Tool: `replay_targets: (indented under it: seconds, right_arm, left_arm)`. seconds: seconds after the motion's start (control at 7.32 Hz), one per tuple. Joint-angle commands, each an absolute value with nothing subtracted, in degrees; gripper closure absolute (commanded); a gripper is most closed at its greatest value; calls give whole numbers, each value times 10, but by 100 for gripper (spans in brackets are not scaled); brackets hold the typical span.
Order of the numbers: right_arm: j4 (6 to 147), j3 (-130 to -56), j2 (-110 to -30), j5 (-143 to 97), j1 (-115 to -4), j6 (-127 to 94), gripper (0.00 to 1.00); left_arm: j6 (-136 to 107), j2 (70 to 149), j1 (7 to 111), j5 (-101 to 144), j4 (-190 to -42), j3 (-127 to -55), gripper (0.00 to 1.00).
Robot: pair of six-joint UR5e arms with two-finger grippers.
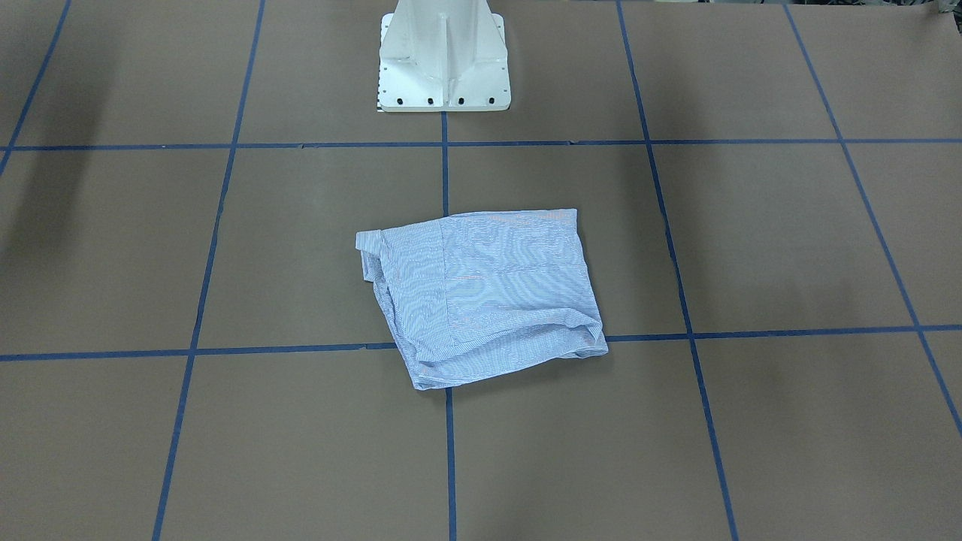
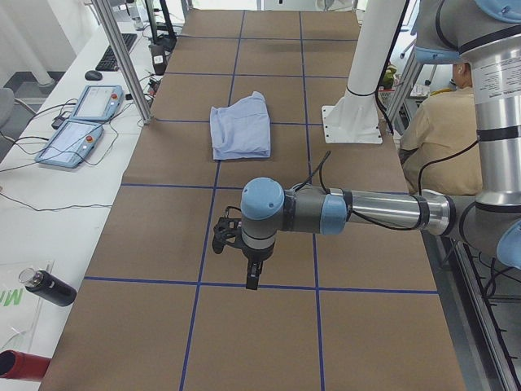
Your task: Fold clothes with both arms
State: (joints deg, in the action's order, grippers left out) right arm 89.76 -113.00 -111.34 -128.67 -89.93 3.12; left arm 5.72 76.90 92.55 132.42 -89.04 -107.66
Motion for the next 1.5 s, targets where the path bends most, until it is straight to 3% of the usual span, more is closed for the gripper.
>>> replay_targets:
  seconds: [0.0,1.37]
  right_arm:
    - [897,-1126,-1113,-1302,-899,31,0]
    - [896,-1120,-1111,-1300,-901,29,0]
  left_arm:
    - [56,769,925,1325,-890,-1076,0]
    - [55,767,925,1325,-888,-1068,0]
